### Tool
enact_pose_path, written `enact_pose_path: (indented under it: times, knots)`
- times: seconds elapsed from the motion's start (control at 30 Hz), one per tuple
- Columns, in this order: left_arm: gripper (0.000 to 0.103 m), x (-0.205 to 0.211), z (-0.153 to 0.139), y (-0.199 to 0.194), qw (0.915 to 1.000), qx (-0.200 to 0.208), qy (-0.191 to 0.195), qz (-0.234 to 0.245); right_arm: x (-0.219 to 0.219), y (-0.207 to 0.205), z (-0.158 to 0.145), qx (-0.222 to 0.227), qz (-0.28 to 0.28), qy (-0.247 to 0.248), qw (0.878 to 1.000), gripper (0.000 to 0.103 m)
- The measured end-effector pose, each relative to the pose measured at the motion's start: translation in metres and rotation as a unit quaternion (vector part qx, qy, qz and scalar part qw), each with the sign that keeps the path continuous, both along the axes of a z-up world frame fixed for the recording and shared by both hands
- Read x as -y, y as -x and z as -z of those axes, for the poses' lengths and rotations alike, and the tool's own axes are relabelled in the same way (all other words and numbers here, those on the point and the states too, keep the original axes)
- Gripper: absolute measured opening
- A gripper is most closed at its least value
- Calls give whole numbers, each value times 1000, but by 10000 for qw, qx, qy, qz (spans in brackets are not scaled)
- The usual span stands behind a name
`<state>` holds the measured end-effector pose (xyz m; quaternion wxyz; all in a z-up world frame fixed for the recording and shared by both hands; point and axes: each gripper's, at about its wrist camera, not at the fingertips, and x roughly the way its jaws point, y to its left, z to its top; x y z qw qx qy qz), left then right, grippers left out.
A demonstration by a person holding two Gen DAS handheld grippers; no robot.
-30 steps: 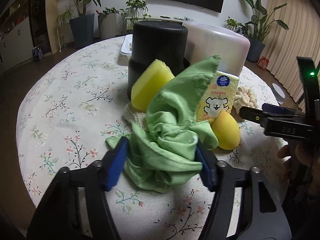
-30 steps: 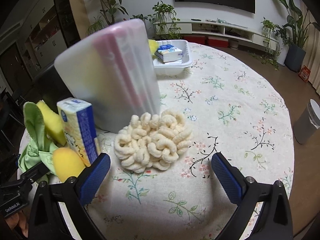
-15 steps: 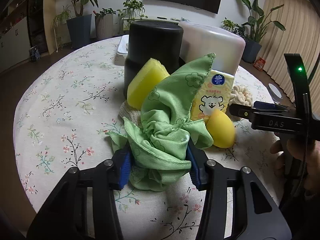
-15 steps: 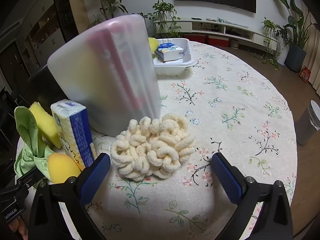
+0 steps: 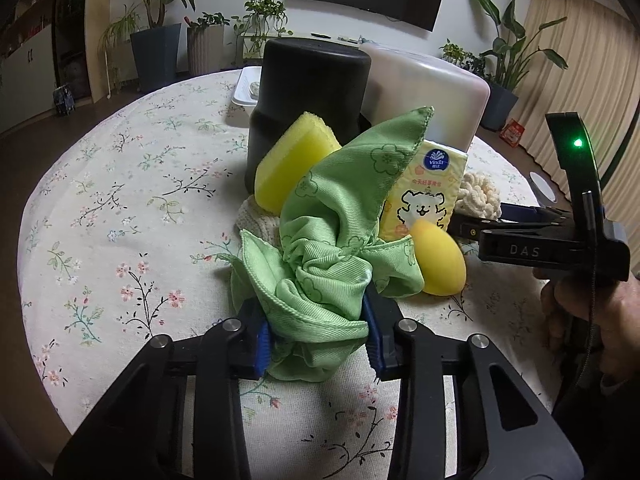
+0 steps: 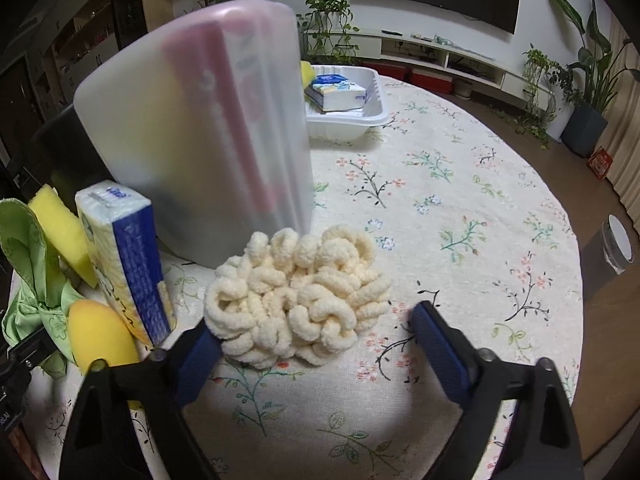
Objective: Organize soft objects
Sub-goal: 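Grasp the green cloth with the left tool while the right tool grasps the cream scrunchie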
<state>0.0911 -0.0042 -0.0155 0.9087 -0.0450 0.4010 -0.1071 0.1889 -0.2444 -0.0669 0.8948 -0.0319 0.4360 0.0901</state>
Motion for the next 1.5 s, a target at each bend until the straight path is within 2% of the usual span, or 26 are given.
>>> enact_pose_path:
  times: [0.03,0.1,0.2,0.27,0.6,0.8,0.87,0.9,0.93,0.97,1.0,1.1,1.17,1.23,1.3,1.47,1.5]
  knots:
    - [33,0,0,0,10000,-4,24,5,0,1,-2,56,-25,12,10000,75]
    - [32,-1,1,0,10000,-3,50,6,1,2,-5,125,-42,32,9999,46]
    - [30,-2,0,1,10000,9,67,2,5,3,-6,137,-16,21,9999,23]
    - [28,-2,-1,2,10000,21,62,-7,8,8,-7,134,-18,2,9999,12]
    - [27,-4,-7,13,9999,127,84,-27,18,34,-19,297,-125,-238,9992,9]
    - [27,-6,-3,15,9999,97,139,-8,21,50,-11,6,-247,-394,9989,9]
    - [27,-7,-3,13,9998,93,146,17,20,56,-7,-102,-310,-402,9987,13]
    - [27,-7,-3,12,9998,91,147,30,18,57,-6,-153,-374,-357,9985,20]
    - [27,-7,-3,12,9998,93,151,30,15,60,-7,-136,-460,-319,9983,32]
    - [27,-7,-3,12,9998,96,157,25,15,63,-8,-133,-456,-280,9985,66]
    - [27,-8,-3,11,9998,99,172,18,17,66,-11,-53,-409,-255,9988,87]
    - [27,-9,-2,12,9998,91,189,8,19,73,-26,419,-292,35,9987,95]
    - [28,-9,0,12,9998,80,192,12,14,69,-29,521,-446,246,9973,98]
    - [28,-8,1,11,9998,78,188,16,1,58,-23,342,-754,484,9954,98]
    - [28,-8,1,11,9998,77,188,12,-7,49,-18,249,-969,401,9942,98]
    - [30,-10,4,9,9997,39,229,6,-16,26,0,-235,-963,91,9950,93]
    - [31,-11,4,9,9997,42,243,6,-16,28,1,-189,-957,63,9952,88]
